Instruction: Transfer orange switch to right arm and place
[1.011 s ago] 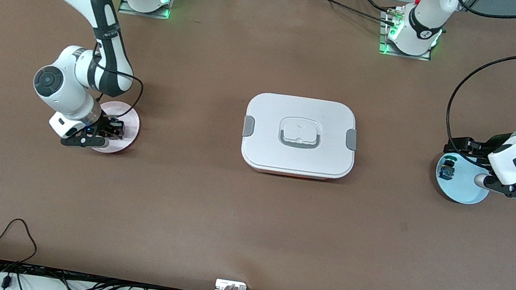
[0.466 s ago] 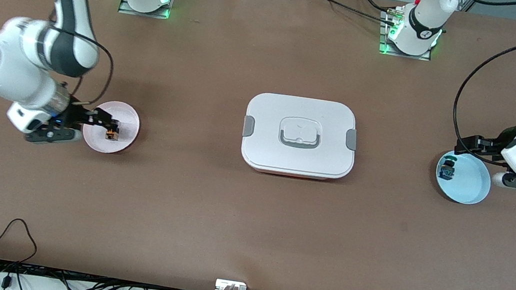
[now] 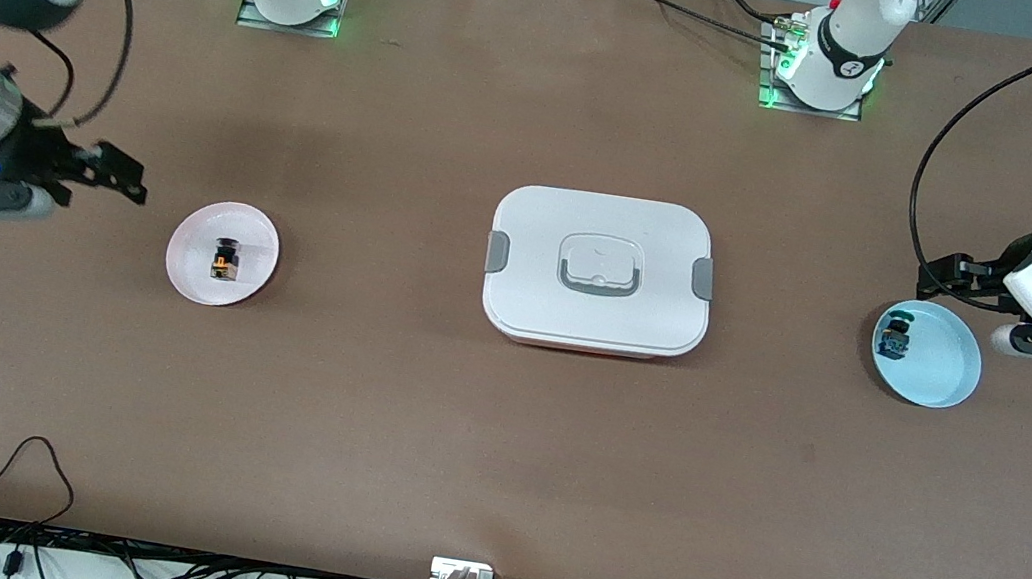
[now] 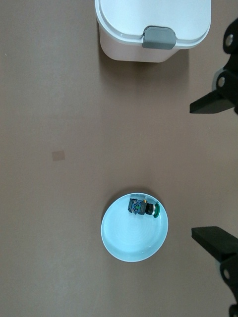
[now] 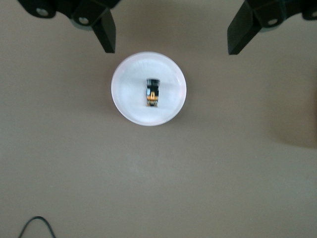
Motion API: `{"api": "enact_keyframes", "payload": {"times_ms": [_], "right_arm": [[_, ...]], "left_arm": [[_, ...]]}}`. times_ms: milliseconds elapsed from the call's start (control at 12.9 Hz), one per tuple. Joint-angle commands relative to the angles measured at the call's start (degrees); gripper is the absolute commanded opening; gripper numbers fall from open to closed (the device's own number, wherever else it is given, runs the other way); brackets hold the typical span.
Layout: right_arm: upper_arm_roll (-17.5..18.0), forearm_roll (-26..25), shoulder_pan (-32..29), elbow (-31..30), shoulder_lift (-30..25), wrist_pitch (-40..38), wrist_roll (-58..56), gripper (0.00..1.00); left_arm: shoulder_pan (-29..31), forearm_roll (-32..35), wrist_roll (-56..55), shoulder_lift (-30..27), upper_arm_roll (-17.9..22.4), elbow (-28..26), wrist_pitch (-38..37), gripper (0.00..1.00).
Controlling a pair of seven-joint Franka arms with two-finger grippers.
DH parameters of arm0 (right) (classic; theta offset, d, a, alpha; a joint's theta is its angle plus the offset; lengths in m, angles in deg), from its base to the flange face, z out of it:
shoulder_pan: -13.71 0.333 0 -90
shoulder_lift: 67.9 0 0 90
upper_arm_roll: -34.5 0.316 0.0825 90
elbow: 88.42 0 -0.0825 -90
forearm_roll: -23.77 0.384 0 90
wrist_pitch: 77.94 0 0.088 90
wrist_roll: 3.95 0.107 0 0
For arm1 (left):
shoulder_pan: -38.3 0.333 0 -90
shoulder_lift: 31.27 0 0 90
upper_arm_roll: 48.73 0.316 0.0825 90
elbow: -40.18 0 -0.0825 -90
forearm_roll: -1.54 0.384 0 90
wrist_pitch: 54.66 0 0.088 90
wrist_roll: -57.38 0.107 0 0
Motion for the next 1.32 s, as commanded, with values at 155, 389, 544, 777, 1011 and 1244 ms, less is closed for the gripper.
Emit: {"api": "enact_keyframes", "payload": {"times_ms": [155,389,544,777,1011,1244], "right_arm": [[0.1,-5.9,-0.1,2.4,-3.8,-3.3,0.9,1.00],[6.7,-5.9,-7.2,2.4,-4.0,-4.7,1.8,1.00],[20.4,-5.5,-20.7,2.2,-5.3,-6.5,3.8,1.00],[24.2,-5.9,-22.7,0.4,-7.6,-7.6,9.5,1.00],[24.2,-6.4,-22.7,1.4,-7.2,-7.6,9.4,1.00],[24.2,-6.3,-23.0,1.8,-6.6,-7.7,9.4,1.00]], "left_arm": [[0.6,1.1,-0.3,0.0,-0.2,1.5,-0.1,1.00],[0.4,1.8,-0.4,0.4,-0.4,2.9,-0.4,1.00],[1.9,1.8,-0.4,0.4,-0.6,3.1,-0.4,1.00],[9.1,1.8,-0.7,0.5,-7.5,3.3,-0.2,1.00],[8.7,1.8,-0.7,0.3,-7.9,3.3,-0.4,1.00],[9.3,1.1,-0.8,0.1,-8.0,3.1,-0.2,1.00]]}}
